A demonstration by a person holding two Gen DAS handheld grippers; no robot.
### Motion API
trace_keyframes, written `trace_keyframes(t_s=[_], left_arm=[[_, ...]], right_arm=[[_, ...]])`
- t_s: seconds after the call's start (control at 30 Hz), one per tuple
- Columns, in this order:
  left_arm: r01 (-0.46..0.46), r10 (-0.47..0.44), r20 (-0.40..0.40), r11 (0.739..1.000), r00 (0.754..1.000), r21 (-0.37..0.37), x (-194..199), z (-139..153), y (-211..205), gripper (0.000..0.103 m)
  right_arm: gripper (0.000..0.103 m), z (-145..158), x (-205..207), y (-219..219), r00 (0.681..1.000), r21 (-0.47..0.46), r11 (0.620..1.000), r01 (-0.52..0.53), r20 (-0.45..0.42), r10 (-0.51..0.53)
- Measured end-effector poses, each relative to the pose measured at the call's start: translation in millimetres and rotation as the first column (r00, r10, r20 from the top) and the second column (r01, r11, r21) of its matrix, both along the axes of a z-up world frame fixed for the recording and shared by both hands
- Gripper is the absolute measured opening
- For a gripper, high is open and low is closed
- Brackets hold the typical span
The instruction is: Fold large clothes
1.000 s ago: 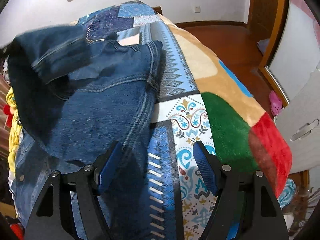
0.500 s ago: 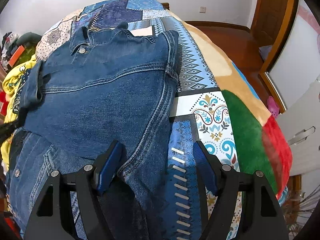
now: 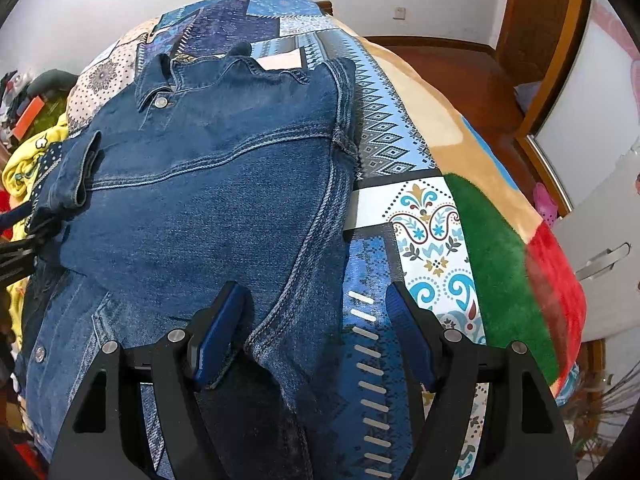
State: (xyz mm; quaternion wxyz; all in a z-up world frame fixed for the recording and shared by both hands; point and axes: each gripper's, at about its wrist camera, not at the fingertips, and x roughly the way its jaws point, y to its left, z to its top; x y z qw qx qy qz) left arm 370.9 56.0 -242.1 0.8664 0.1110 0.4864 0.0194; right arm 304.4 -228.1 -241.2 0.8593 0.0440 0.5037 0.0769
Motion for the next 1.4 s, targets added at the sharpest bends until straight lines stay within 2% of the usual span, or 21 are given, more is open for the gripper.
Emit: trace_keyframes(t_s=[0.07,0.17,0.33,0.47,0.53,0.7,0.8,0.93,1.07,1.17,1.27,1.33,1.37,1.4], left_arm=[[0.007,-0.007,-0.004,1.000,1.000,0.007,5.0,-4.7,-6.3,0.097],[0.003,-0.003,0.034,1.000,0.999,0.008,13.8,1.1,-7.1,0.097],[-0.105,0.109,0.093,0.994,0.990,-0.041,21.8,18.5,29.1,0.097],[-0.212,0.224,0.112,0.971,0.968,-0.108,9.3,29.1,79.8,0.097],[-0.276,0.290,0.105,0.952,0.951,-0.132,-0.8,28.9,110.0,0.097],[-0.391,0.395,0.012,0.913,0.919,-0.114,-24.4,3.7,162.9,0.097],[-0.402,0.402,-0.019,0.909,0.915,-0.112,-41.8,-4.3,180.3,0.097],[-0.383,0.388,0.007,0.911,0.921,-0.157,-47.5,11.2,191.8,0.097],[-0.343,0.361,0.017,0.901,0.933,-0.267,-32.9,30.4,201.5,0.097],[-0.312,0.336,-0.002,0.871,0.942,-0.381,-12.6,32.0,206.5,0.097],[-0.282,0.301,-0.045,0.820,0.953,-0.498,10.7,22.2,210.1,0.097],[-0.278,0.283,-0.077,0.788,0.956,-0.549,26.4,14.0,213.0,0.096],[-0.280,0.282,-0.088,0.773,0.955,-0.569,33.7,9.7,214.9,0.093],[-0.285,0.286,-0.094,0.757,0.954,-0.589,41.4,4.9,218.0,0.085]], right_arm=[[0.071,-0.3,-0.1,-0.8,1.000,0.005,1.000,0.000,-0.002,0.000],[0.074,-1.5,0.4,-1.6,1.000,0.006,1.000,0.004,-0.004,-0.004],[0.076,-2.3,0.7,-2.7,1.000,0.007,1.000,0.010,-0.006,-0.010],[0.077,-2.4,0.4,-2.0,1.000,0.000,1.000,0.012,-0.004,-0.012],[0.077,-2.4,0.3,-1.8,1.000,-0.001,1.000,0.016,-0.004,-0.016],[0.077,-2.0,0.1,-0.9,1.000,-0.008,1.000,0.023,-0.004,-0.023],[0.077,-0.1,0.3,0.5,1.000,-0.016,1.000,0.017,-0.005,-0.018],[0.077,5.1,6.3,-2.0,1.000,0.019,1.000,-0.001,-0.007,0.002],[0.077,15.4,22.4,-9.3,1.000,0.059,0.998,0.013,0.009,-0.013],[0.077,20.5,36.0,-13.0,0.999,0.066,0.998,0.021,0.025,-0.023],[0.077,21.1,55.3,-18.7,1.000,0.091,0.996,0.022,0.019,-0.024],[0.077,19.2,64.0,-21.5,1.000,0.114,0.993,0.024,0.007,-0.025],[0.077,17.1,67.8,-22.3,1.000,0.126,0.992,0.027,-0.001,-0.027],[0.077,14.3,72.0,-23.0,1.000,0.140,0.990,0.027,-0.009,-0.026]])
